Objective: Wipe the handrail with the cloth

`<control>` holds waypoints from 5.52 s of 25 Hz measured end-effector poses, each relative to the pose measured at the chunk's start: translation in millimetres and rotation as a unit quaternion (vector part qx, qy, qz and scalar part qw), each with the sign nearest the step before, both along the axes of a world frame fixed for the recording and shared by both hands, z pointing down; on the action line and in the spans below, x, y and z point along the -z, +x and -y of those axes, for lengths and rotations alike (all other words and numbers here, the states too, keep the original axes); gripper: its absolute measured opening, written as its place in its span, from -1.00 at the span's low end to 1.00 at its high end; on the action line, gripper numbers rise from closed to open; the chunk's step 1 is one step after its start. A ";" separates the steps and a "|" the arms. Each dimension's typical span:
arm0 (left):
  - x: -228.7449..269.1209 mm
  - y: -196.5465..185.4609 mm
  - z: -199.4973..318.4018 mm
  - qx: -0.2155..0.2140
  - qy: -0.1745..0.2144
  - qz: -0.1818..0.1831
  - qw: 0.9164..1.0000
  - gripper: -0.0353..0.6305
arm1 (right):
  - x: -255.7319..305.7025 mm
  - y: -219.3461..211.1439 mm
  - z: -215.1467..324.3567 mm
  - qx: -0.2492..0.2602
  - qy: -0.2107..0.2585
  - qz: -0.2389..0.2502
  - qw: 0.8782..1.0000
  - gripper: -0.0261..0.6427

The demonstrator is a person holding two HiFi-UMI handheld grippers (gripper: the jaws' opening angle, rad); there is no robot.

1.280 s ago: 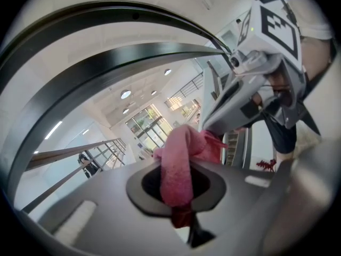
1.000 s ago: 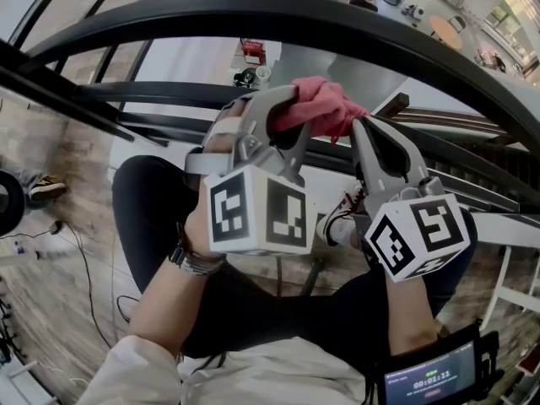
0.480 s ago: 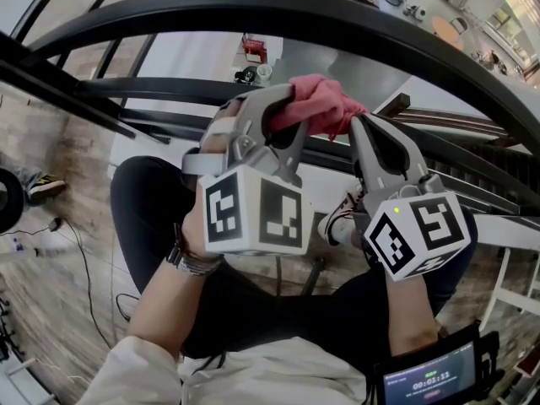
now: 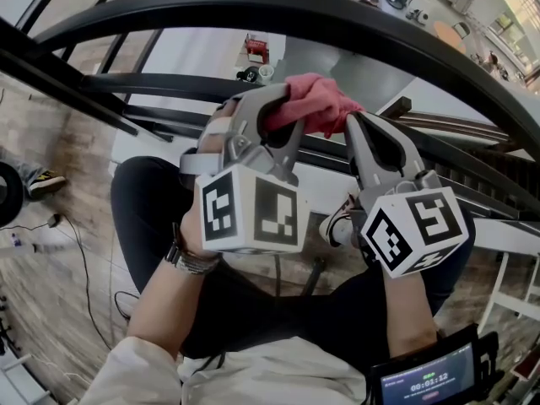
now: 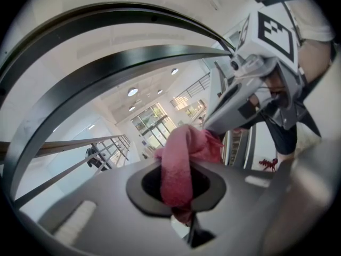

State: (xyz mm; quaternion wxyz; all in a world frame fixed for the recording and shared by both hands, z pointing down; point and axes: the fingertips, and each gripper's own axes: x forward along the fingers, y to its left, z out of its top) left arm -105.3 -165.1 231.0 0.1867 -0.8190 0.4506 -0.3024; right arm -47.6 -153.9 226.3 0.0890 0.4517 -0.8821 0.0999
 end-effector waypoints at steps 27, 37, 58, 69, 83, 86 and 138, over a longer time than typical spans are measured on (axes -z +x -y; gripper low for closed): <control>-3.1 -43.2 2.3 0.035 0.007 -0.014 0.999 -0.82 | -3.6 -41.8 4.6 0.019 0.000 -0.013 1.000 -0.92; 0.0 -60.6 3.7 0.056 0.006 -0.024 0.998 -0.82 | 5.5 -48.9 -3.6 0.035 0.000 0.005 0.999 -0.92; -4.9 -121.7 7.3 0.107 0.025 -0.031 0.993 -0.82 | 2.5 -54.3 -3.4 0.035 -0.010 0.004 0.999 -0.92; -6.2 -161.6 3.7 0.151 0.033 -0.039 0.987 -0.82 | -0.6 -55.6 -5.9 0.036 -0.014 0.002 0.999 -0.92; -11.2 -158.7 -6.1 0.143 0.002 -0.074 0.987 -0.81 | 0.3 -56.4 -8.4 0.041 -0.015 0.003 0.999 -0.92; -17.4 -158.6 -8.5 0.139 -0.021 -0.088 0.986 -0.81 | 0.5 -56.8 -8.5 0.043 -0.015 0.003 0.999 -0.92; -26.5 -89.4 -19.6 0.041 -0.071 -0.105 0.991 -0.81 | -7.7 -53.4 -8.0 0.042 -0.022 -0.006 0.999 -0.92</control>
